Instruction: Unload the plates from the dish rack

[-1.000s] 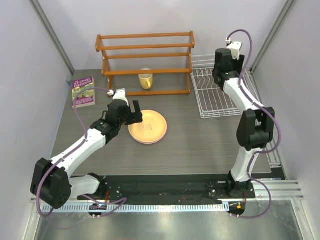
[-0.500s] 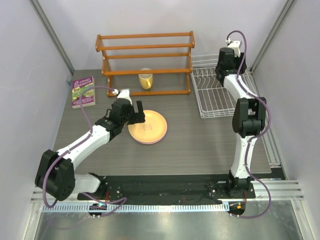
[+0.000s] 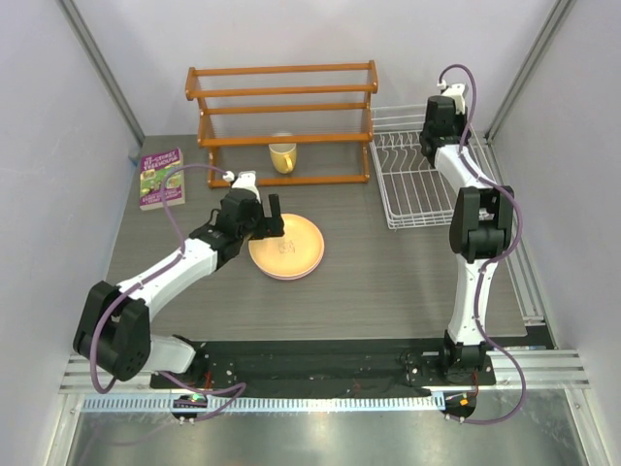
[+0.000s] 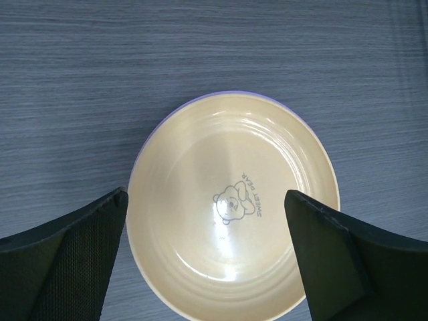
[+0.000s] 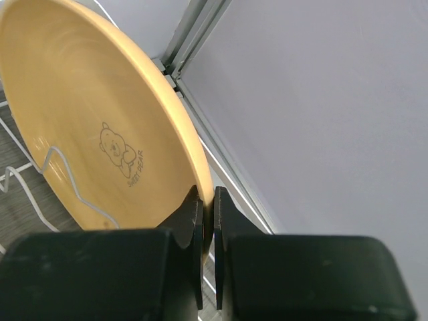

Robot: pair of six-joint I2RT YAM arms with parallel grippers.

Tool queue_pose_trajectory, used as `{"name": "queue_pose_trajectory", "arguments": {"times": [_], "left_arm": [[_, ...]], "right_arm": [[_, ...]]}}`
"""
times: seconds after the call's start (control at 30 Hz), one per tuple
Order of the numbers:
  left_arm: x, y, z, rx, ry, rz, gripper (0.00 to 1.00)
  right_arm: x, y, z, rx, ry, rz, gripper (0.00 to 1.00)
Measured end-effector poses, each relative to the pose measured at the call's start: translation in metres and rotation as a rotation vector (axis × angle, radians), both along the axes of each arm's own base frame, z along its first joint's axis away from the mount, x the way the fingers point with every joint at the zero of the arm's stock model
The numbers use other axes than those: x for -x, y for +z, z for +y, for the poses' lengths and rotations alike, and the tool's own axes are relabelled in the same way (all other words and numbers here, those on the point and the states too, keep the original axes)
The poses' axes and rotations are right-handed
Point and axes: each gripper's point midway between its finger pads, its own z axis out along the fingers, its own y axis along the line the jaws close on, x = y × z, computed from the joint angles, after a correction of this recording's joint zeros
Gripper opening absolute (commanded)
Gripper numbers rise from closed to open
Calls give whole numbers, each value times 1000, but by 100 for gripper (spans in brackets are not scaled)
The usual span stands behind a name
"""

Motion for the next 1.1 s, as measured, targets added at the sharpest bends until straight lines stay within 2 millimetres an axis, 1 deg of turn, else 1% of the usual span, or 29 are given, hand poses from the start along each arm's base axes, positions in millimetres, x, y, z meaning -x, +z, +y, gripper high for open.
{"name": "queue_pose_trajectory", "arguments": {"times": [0.2,0.27,0.33,0.4,0.5,0.53,0.6,0.67,0.77,0.83,0.93,1.0,1.03,1.1], "left_arm": [[-3,0,-5,9,-16,-3,99],[-4,1,-6,14,-17,-8,99],[-5,2,-6,15,-18,-11,99],[-5,2,-6,16,-18,-12,99],[-5,5,-6,20,-18,-19,99],[-4,7,-6,22,-18,-24,99],[-4,14,-6,31,-18,-39,99],[-3,20,-6,39,-18,-55,100],[-2,29,-6,52,-20,-76,99],[-1,34,-7,63,-25,-83,99],[1,38,-10,83,-42,-89,99],[3,42,-15,110,-65,-100,99],[5,44,-18,129,-80,-108,99],[11,47,-24,171,-112,-123,100]], "right_arm": [[2,2,1,22,-5,11,1],[3,7,2,46,-13,11,1],[9,17,5,89,-28,11,1],[16,31,8,132,-49,-5,1],[31,59,12,198,-103,-54,1],[37,72,13,221,-125,-76,1],[48,90,15,246,-155,-113,1],[62,108,15,268,-193,-146,1],[86,128,20,266,-229,-178,1],[101,136,25,243,-216,-175,1],[120,156,44,143,-141,-223,1],[137,174,64,52,-54,-274,1],[150,185,74,-13,-2,-306,1],[164,194,90,-82,62,-339,1]]}}
